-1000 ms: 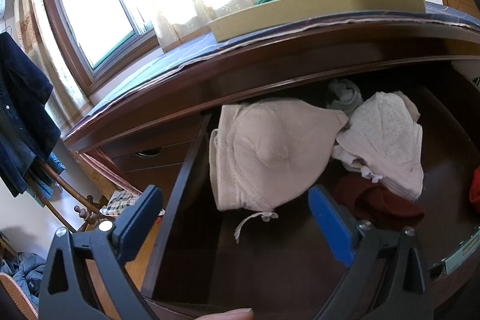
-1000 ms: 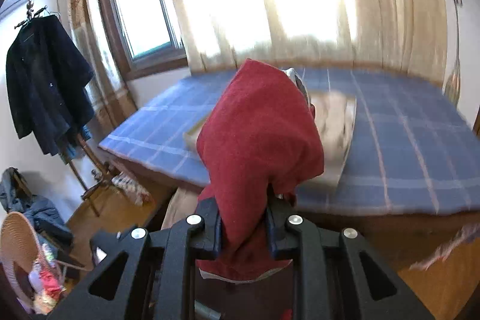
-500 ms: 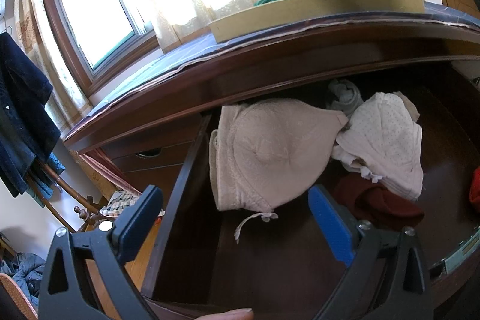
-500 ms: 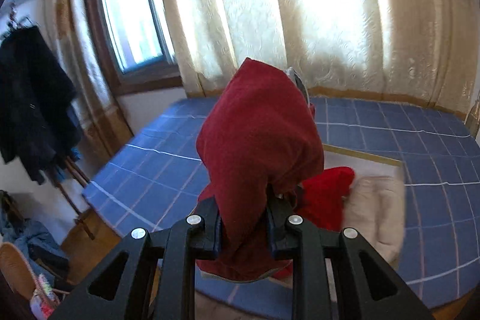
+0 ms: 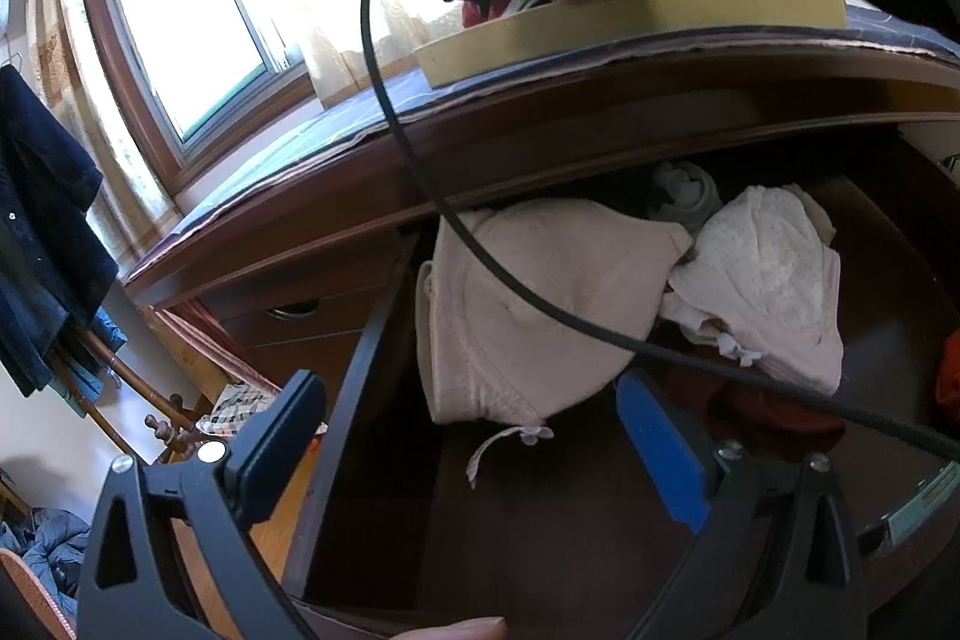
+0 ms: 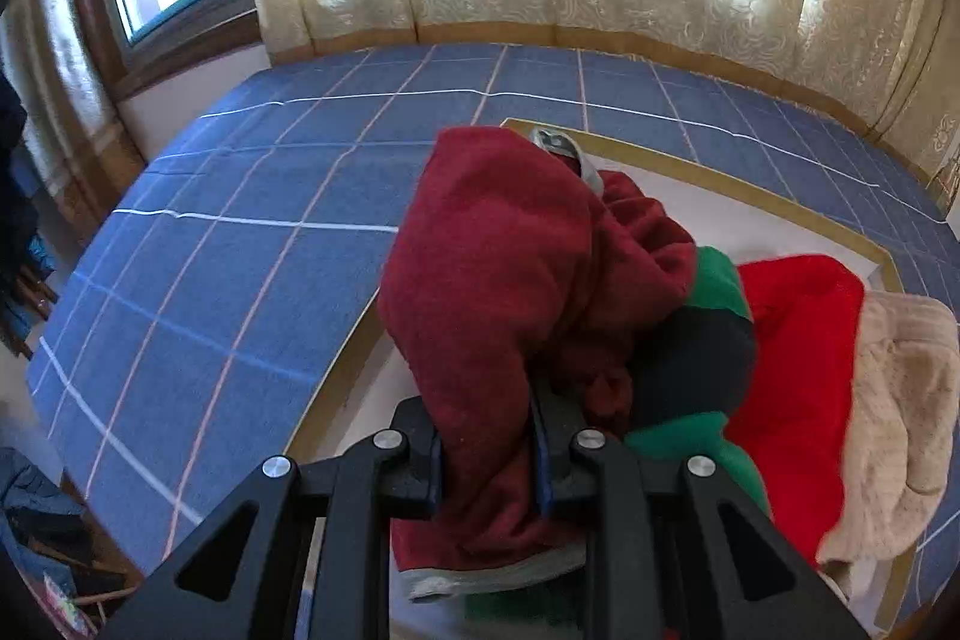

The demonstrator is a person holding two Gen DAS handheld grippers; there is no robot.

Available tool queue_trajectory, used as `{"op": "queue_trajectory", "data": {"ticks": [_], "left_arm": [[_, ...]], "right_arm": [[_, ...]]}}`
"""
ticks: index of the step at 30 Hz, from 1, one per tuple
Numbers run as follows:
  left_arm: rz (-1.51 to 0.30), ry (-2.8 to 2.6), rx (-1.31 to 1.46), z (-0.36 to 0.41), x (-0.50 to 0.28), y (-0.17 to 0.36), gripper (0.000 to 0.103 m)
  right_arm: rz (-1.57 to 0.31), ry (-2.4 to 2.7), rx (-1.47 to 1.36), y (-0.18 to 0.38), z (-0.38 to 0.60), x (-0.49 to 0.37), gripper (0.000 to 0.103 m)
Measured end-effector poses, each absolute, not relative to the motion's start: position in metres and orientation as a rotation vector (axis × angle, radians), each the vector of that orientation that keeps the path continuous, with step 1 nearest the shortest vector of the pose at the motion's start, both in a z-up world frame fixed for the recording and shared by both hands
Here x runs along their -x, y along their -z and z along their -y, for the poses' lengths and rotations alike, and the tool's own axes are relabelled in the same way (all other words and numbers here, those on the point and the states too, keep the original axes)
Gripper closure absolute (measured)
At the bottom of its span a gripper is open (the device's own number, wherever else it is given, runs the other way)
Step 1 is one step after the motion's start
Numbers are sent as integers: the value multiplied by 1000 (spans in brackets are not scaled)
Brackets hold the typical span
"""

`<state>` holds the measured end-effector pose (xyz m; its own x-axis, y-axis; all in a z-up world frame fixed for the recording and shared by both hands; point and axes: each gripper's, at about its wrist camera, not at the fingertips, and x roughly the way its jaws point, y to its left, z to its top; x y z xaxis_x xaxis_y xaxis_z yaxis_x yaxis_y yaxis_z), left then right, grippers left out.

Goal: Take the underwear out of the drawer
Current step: 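Carry the dark red cloth to the tan tray and release it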

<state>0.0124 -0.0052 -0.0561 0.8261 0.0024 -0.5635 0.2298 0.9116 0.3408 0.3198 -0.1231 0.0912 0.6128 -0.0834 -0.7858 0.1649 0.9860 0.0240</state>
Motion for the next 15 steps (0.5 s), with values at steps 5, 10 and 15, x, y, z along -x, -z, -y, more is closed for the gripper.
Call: {"op": "queue_trajectory", "data": {"ticks": [5,10,15], "left_arm": [[-591,124,-412,5,-12,56,4],[-590,124,-411,5,-12,56,4],[-592,125,-412,5,-13,56,4]], "right_arm": [[-921,154,-179,-91,133,-338,79],[-908,169,-195,-90,133,-341,78],[-840,123,-70,-90,113,-328,55]]}}
